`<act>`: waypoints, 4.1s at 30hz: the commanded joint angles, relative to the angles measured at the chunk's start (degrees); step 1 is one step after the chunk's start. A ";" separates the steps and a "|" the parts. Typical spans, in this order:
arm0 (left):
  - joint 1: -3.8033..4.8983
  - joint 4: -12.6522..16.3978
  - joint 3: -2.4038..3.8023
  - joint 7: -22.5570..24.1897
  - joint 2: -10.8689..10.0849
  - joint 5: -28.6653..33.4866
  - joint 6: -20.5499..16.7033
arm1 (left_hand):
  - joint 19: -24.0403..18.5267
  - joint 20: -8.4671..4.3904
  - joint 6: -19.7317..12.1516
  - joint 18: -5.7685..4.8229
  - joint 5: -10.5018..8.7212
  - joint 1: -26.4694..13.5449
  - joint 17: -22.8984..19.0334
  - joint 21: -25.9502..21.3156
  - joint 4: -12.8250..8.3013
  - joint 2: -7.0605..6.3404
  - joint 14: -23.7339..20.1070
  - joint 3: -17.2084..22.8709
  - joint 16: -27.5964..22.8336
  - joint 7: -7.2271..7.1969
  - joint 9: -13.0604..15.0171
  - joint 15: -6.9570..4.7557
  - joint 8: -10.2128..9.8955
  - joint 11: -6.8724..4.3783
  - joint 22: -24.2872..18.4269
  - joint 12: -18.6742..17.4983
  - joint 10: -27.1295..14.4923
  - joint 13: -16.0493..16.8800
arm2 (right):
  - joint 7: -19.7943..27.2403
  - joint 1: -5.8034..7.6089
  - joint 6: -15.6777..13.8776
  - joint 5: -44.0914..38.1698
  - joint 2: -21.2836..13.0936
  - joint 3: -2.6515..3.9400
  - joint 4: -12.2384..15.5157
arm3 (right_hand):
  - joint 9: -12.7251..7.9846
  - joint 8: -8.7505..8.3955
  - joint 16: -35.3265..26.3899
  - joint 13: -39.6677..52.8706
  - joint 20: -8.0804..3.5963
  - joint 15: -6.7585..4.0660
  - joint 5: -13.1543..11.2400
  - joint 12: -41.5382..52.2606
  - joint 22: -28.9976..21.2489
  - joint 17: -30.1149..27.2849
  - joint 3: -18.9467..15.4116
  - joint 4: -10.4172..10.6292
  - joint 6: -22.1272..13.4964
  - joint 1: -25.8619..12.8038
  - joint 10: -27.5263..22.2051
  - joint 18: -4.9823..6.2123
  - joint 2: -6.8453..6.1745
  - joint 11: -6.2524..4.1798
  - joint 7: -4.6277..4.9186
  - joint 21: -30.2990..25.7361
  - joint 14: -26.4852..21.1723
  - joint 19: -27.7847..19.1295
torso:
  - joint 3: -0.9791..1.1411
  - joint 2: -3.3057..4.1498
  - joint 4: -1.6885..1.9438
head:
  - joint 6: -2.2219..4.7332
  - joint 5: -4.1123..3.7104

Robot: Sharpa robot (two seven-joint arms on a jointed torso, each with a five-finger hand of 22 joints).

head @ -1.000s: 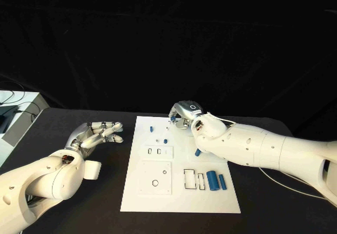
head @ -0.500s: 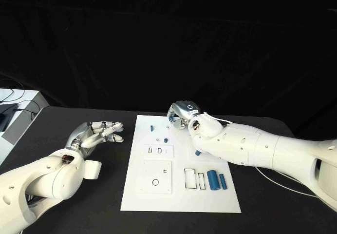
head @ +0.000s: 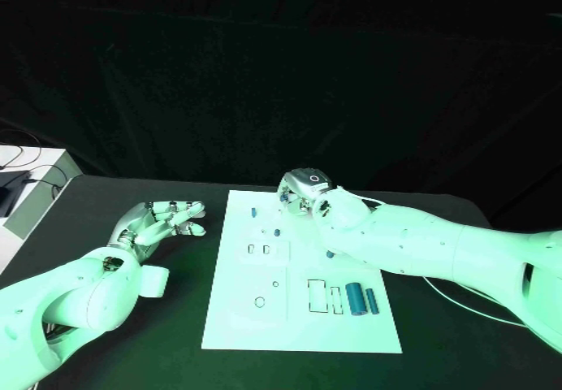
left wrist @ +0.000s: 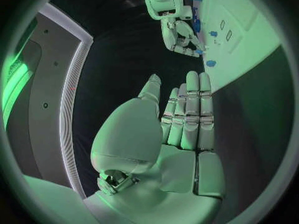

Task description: Assemble the parts on the task board

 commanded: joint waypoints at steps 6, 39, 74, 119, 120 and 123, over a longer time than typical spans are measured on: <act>0.02 0.09 0.05 0.25 0.18 -0.32 0.98 | 0.24 -0.13 -0.53 0.13 -0.38 -0.21 -0.05 0.35 -0.09 0.21 0.24 -0.22 -0.36 -0.04 0.07 0.11 0.07 0.19 -0.05 0.09 -0.38 0.03 | 1.06 -0.17 1.30 0.05 0.78 -0.19 -1.23 | 0.03 0.22 -0.25 0.23 -0.31 -0.27 0.55 0.12 0.10 0.04 -0.14 -0.12 0.13 1.16 5.31 0.90 2.05 -1.93 -0.01 -0.64 0.16 3.07 | -0.16 -0.06 0.13 | -0.16 -0.05; 0.01 -0.30 0.05 -0.03 0.16 -0.32 0.97 | 0.26 -0.13 -0.63 0.14 -0.36 -0.10 -0.10 0.45 -0.07 0.47 0.24 -0.08 -0.38 0.02 0.06 0.12 0.06 0.23 -0.34 0.08 -0.53 0.03 | 4.04 0.02 -3.30 4.03 -4.49 -0.19 4.56 | -0.55 0.13 -6.80 0.05 2.88 2.68 0.86 0.13 -14.40 -9.51 -18.73 14.84 -10.24 7.79 -12.81 5.98 -7.59 2.65 -0.09 -20.31 -0.20 2.54 | -0.23 -0.33 0.14 | -0.02 -0.03; -0.09 0.13 0.05 1.54 0.34 -0.49 3.62 | 0.11 -0.15 -0.92 0.08 -0.34 0.16 -0.09 0.56 -0.28 0.31 0.07 0.04 -0.37 -0.14 0.06 0.14 0.05 0.22 -0.47 0.08 -0.71 0.03 | 2.37 2.45 11.81 20.12 -19.93 0.23 11.17 | -0.33 2.30 10.91 70.92 0.27 0.31 5.91 64.51 8.19 18.37 -23.36 12.36 -11.18 1.08 3.01 -0.75 -6.04 -2.08 2.23 15.39 1.74 3.95 | 0.23 -0.18 -0.65 | 0.54 -1.09; -0.08 -0.33 0.05 0.84 0.25 -0.57 3.05 | 0.02 -0.12 -0.90 0.09 -0.37 -0.10 -0.05 0.79 -0.23 0.34 0.03 0.07 -0.23 -0.08 0.06 0.15 0.06 0.24 -0.59 0.07 -0.75 0.02 | 2.44 1.19 15.99 23.42 -17.81 0.13 7.22 | -0.38 2.05 10.69 71.01 0.06 0.05 21.31 63.73 9.32 19.30 -23.40 10.78 -10.38 -2.61 2.73 -1.02 -2.12 -2.40 2.08 15.14 1.90 4.01 | 0.18 -0.31 -0.57 | 0.08 -1.10; -0.08 -0.35 0.05 0.82 0.25 -0.57 3.04 | 0.02 -0.12 -0.90 0.09 -0.37 -0.10 -0.05 0.79 -0.23 0.34 0.03 0.07 -0.23 -0.08 0.06 0.15 0.06 0.24 -0.59 0.07 -0.75 0.02 | 2.55 1.19 16.02 23.52 -17.83 0.13 7.22 | -0.38 2.02 10.68 71.01 0.04 0.02 21.98 63.72 9.34 19.31 -23.19 10.50 -10.34 -2.47 2.71 -1.04 -1.78 -2.43 2.10 15.17 1.90 4.01 | 0.18 -0.31 -0.56 | 0.09 -1.11; -0.08 -0.41 0.05 0.78 0.26 -0.57 3.02 | 0.01 -0.12 -0.91 0.10 -0.37 -0.05 -0.06 0.80 -0.25 0.37 0.02 0.10 -0.23 -0.07 0.06 0.15 0.06 0.25 -0.61 0.07 -0.75 0.03 | 3.15 1.19 15.89 23.91 -17.87 0.13 7.25 | -0.44 1.90 10.67 71.10 -0.10 -0.18 21.81 63.69 9.48 19.47 -19.91 8.10 -9.71 -1.30 2.60 -1.13 -0.13 -2.65 2.01 15.25 1.90 4.01 | 0.14 -0.34 -0.56 | 0.17 -1.17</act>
